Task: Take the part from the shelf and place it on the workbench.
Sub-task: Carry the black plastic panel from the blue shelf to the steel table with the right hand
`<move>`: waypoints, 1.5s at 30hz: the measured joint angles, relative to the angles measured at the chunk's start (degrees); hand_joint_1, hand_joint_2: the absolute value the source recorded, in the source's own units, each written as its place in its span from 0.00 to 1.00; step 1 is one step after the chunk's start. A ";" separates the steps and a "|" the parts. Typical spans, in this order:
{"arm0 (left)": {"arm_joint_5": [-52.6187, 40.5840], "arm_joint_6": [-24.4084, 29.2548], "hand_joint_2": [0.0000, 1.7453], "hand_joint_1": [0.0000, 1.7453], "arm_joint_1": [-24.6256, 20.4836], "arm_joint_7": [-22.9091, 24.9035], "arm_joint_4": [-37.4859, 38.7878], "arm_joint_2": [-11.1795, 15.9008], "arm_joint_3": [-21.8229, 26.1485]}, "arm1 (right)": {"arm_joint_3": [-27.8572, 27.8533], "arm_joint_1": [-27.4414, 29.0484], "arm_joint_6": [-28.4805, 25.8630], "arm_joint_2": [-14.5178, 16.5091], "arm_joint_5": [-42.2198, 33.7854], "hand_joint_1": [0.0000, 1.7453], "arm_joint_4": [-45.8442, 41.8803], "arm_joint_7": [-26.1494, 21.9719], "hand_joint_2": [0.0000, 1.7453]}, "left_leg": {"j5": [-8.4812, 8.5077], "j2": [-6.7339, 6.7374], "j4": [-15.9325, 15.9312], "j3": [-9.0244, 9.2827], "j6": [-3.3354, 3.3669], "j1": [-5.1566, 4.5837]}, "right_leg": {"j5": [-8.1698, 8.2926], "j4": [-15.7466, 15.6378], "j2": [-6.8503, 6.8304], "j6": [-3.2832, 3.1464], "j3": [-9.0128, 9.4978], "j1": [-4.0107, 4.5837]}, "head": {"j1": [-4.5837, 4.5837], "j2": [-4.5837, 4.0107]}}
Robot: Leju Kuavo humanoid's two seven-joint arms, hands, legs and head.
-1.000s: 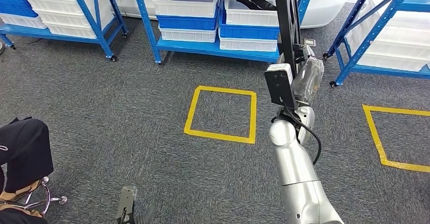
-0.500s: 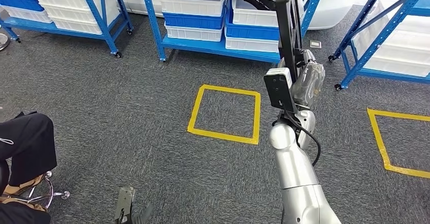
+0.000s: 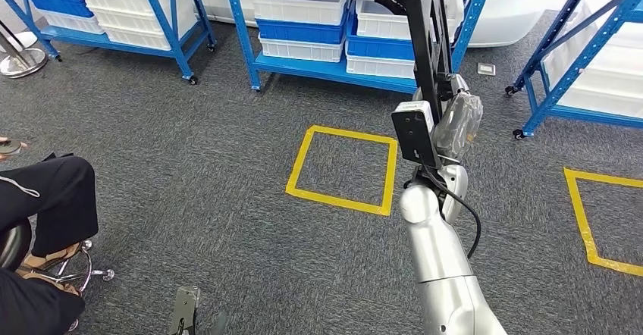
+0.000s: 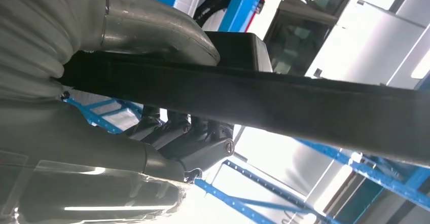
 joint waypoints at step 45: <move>-0.13 -1.02 1.00 0.00 -0.90 -0.05 -0.27 -1.17 -0.61 | -3.68 13.09 -0.73 -1.65 -4.29 1.00 -12.86 -3.44 1.00 | 2.78 -1.99 -15.23 10.46 3.44 -1.05 | -6.13 15.75 1.84 2.26 -7.82 -0.54 | 0.78 0.00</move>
